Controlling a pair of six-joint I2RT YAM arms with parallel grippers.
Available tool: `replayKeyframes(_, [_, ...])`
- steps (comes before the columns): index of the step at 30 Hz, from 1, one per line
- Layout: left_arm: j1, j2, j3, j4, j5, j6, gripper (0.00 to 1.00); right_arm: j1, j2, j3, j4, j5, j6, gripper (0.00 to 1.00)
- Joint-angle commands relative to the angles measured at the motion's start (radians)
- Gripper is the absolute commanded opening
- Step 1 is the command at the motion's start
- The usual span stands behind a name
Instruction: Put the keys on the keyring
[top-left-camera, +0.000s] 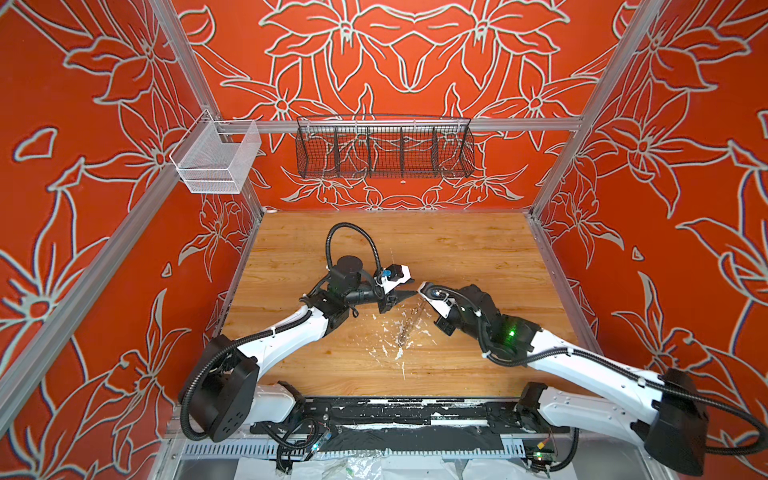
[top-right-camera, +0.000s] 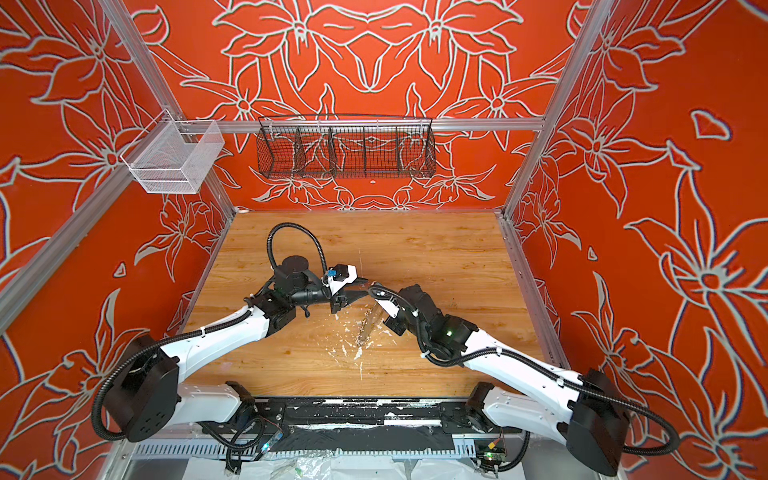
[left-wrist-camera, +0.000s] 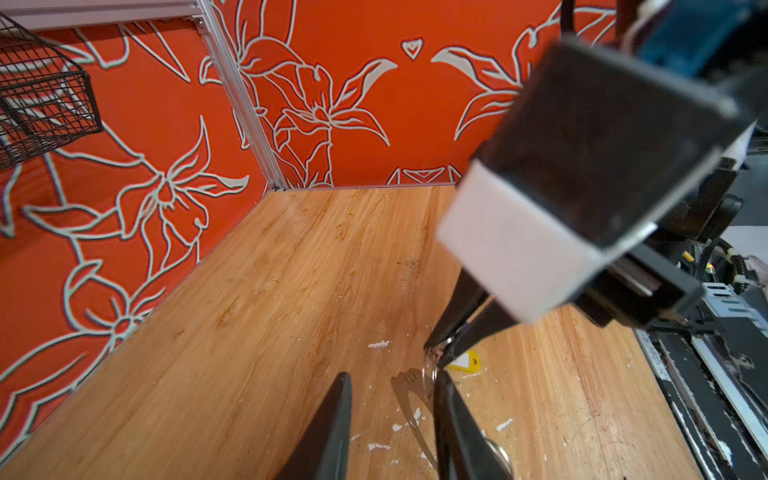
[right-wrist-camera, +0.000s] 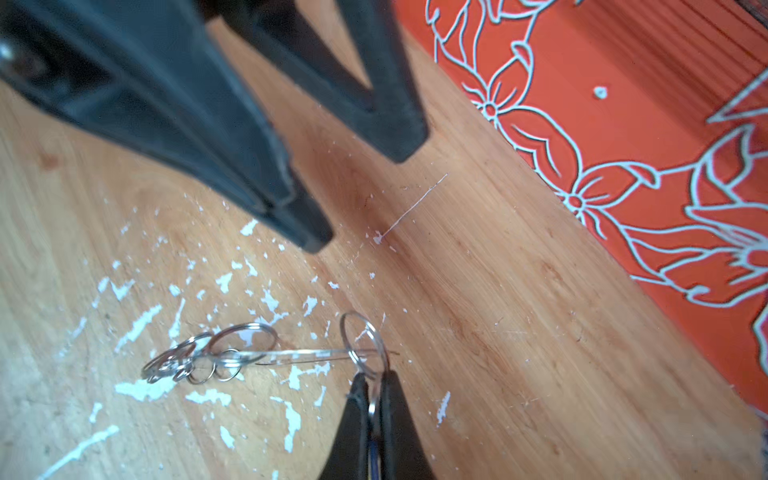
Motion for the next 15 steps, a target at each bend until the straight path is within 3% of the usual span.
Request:
replayKeyframes(1, [0.027,0.006,0.018,0.009,0.039,-0.034,0.34,0.013,0.005,0.083,-0.078,0.062,-0.158,0.00])
replayKeyframes(7, [0.046,-0.032,0.032,-0.061,0.104,-0.010,0.34,0.054,-0.080,0.073,-0.182,-0.019,-0.453,0.00])
replayKeyframes(15, [0.045,-0.032,0.060,-0.137,0.209,0.033,0.33,0.081,-0.009,0.092,-0.161,0.104,-0.488,0.00])
